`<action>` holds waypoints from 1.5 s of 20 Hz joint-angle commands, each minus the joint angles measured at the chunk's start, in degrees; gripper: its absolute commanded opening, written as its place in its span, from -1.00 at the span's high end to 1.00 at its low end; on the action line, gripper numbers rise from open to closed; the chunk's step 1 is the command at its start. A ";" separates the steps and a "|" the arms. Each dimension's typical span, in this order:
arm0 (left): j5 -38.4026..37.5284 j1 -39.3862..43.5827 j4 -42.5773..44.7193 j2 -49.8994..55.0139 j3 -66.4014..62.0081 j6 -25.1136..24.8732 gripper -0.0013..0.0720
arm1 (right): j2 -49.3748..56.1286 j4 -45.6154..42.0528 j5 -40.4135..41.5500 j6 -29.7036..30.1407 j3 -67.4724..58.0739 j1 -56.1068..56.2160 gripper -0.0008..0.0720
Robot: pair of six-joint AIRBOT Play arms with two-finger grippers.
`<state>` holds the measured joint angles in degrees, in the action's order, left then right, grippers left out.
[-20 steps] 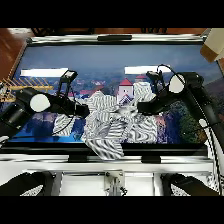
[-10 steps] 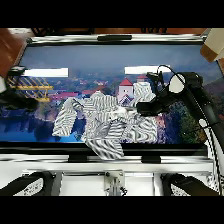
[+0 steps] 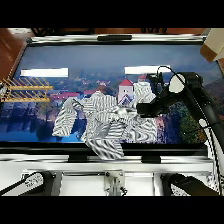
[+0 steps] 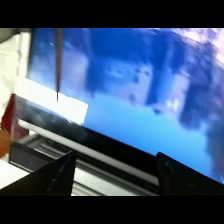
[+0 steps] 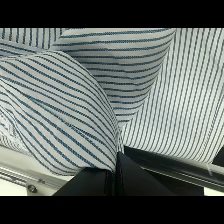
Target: Fold the shirts.
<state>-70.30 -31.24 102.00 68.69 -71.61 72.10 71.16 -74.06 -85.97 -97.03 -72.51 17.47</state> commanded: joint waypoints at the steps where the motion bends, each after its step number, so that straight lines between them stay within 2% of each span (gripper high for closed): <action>1: 9.05 -3.50 -0.17 3.45 -0.04 -1.36 -0.74 | 0.04 0.07 0.24 -2.45 0.02 0.02 0.79; 3: 8.79 -3.50 -0.17 6.91 -0.04 -3.17 -0.73 | 0.04 0.09 0.31 -3.56 0.02 0.02 0.79; 6: 9.81 -4.79 -0.04 11.17 -0.04 -3.10 -0.71 | 0.04 0.04 0.31 -4.09 0.02 0.02 0.79; 11: 15.69 -7.85 -0.02 14.21 -0.04 -3.08 -0.67 | 0.04 -0.02 0.55 -5.60 0.02 0.02 0.79; 16: 17.05 -11.32 -0.02 18.49 -0.04 -3.54 -0.67 | 0.04 -0.20 0.74 -8.17 0.02 0.02 0.79; 19: 21.31 -11.87 -0.02 19.82 -0.04 -3.61 -0.67 | 0.04 -0.50 0.63 -8.46 0.02 0.02 0.79; 22: 22.82 -11.93 -0.02 22.23 -0.09 -6.08 -0.67 | 0.04 -0.57 0.44 -9.05 0.02 0.02 0.79; 23: 22.80 -11.96 -0.02 23.26 -0.09 -6.05 -0.65 | 0.04 -0.57 0.33 -9.05 0.02 0.02 0.79; 24: 22.84 -11.96 -0.02 24.09 -0.11 -6.05 -0.46 | 0.04 -0.57 0.13 -9.27 0.02 0.02 0.79; 30: 23.45 -13.33 -0.02 27.23 -0.26 -6.03 -0.44 | 0.04 -0.59 -1.40 -10.93 0.02 0.02 0.79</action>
<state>-47.29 -43.90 101.97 94.52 -71.72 66.19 71.16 -74.65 -86.61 -107.15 -72.51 17.47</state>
